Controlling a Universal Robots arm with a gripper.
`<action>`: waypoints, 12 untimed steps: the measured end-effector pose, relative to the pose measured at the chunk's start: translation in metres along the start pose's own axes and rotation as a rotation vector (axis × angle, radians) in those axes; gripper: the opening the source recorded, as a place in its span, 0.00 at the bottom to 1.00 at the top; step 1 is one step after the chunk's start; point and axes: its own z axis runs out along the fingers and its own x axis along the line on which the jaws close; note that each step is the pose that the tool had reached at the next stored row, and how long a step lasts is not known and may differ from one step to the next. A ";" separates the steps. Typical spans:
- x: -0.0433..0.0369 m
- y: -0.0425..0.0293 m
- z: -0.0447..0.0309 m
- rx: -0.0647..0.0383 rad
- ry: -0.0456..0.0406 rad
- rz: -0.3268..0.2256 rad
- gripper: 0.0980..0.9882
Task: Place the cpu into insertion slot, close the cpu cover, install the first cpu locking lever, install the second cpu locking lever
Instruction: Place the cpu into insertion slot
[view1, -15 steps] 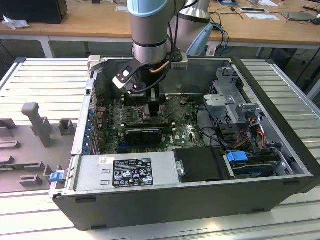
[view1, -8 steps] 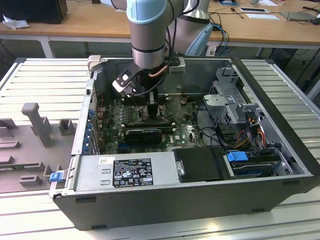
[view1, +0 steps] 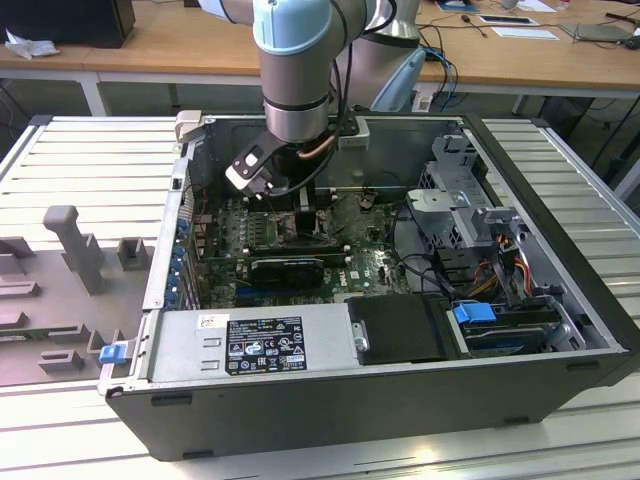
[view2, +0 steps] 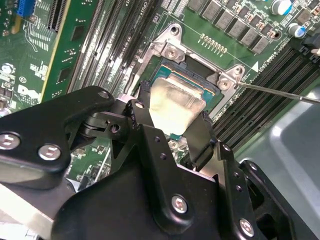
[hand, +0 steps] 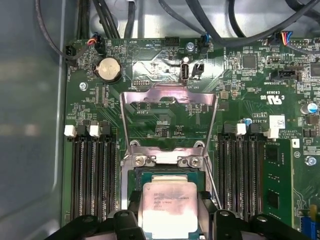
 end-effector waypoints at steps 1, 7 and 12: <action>0.0000 -0.0001 0.0007 0.000 -0.0002 0.003 0.48; -0.0001 -0.0002 0.0019 0.000 -0.0008 0.009 0.49; 0.0028 -0.0002 0.0025 0.000 -0.0007 0.010 0.56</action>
